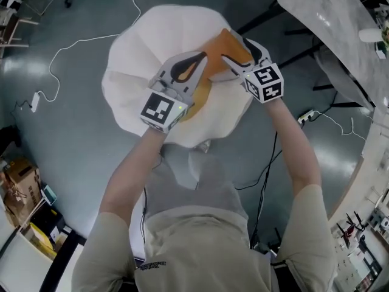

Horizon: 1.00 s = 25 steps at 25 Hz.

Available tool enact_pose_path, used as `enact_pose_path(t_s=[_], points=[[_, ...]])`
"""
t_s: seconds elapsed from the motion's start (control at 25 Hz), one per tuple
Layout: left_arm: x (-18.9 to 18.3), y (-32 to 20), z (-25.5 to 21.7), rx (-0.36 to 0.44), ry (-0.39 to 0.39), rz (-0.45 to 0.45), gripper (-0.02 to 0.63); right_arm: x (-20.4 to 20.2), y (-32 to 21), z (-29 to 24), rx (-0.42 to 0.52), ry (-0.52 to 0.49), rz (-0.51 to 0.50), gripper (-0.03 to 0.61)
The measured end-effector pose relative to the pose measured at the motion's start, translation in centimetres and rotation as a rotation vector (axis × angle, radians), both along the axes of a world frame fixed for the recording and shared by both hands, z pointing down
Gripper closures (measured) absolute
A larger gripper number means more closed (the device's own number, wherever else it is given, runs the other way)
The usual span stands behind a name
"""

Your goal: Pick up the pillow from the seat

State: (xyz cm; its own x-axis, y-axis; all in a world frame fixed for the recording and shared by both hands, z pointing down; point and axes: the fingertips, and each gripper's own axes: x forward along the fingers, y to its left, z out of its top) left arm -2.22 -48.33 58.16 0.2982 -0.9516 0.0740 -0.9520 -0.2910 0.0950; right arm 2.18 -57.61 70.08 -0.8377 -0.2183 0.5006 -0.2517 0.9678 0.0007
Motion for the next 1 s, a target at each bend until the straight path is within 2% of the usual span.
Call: enact_pose_path(t_s=[0.24, 0.36, 0.6, 0.76, 0.84, 1.0], points=[[-0.1, -3.4, 9.1, -0.054, -0.003, -0.032, 0.604, 0.0, -3.2, 9.6, 0.008, 0.085, 0.007, 0.193], [0.7, -4.7, 13.6, -0.079, -0.001, -0.015, 0.604, 0.4, -5.0, 13.3, -0.004, 0.105, 0.034, 0.179], [1.3, -5.8, 19.5, -0.090, 0.023, 0.042, 0.604, 2.5, -8.5, 19.8, -0.148, 0.052, 0.191, 0.138], [1.1, -6.1, 21.3, -0.101, -0.011, 0.065, 0.604, 2.9, -9.1, 21.7, -0.230, 0.007, 0.229, 0.137], [0.7, -6.0, 21.9, -0.113, -0.013, 0.063, 0.604, 2.7, -8.2, 22.7, -0.249, 0.026, 0.209, 0.163], [0.4, -5.2, 22.4, -0.140, 0.003, 0.055, 0.604, 1.7, -4.7, 24.1, -0.244, 0.112, 0.153, 0.283]])
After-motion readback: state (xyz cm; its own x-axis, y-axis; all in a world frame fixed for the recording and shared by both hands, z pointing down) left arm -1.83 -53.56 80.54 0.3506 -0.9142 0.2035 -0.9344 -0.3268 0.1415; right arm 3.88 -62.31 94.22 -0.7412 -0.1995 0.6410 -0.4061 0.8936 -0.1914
